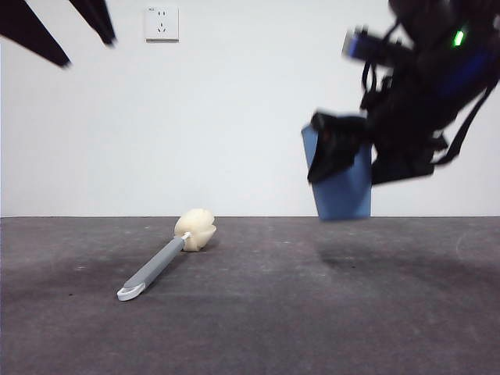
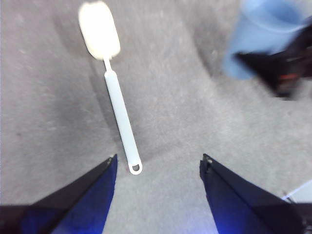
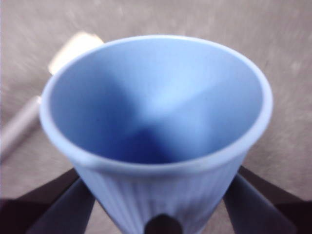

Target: Pick up the cup brush,pick up the cup,insert the brush into the cup,clean the cup,put the cup brush back,put the cup back to the fixed position on the table

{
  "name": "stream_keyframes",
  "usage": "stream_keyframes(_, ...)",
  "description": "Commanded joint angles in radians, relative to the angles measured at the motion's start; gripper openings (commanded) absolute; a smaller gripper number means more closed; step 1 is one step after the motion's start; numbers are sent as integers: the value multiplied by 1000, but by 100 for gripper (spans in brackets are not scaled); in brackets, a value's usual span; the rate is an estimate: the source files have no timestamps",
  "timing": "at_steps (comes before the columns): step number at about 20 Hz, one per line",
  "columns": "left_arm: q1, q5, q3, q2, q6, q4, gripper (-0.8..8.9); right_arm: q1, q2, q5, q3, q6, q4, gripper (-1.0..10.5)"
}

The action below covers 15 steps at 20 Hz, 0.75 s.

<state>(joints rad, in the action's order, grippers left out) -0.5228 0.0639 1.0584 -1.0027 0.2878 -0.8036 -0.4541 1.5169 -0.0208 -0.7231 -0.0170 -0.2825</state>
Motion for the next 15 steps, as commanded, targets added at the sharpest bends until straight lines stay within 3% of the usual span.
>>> stream_keyframes(1,-2,-4,-5,58,-12,-36,291,18,68,-7,8,19,-80,-13)
stream_keyframes(9,-2,-9,-5,114,-12,-91,291,75,221,-61,8,66,-191,-13)
stream_keyframes(15,-2,-11,-5,114,-28,-89,291,72,232,-79,8,70,-93,13)
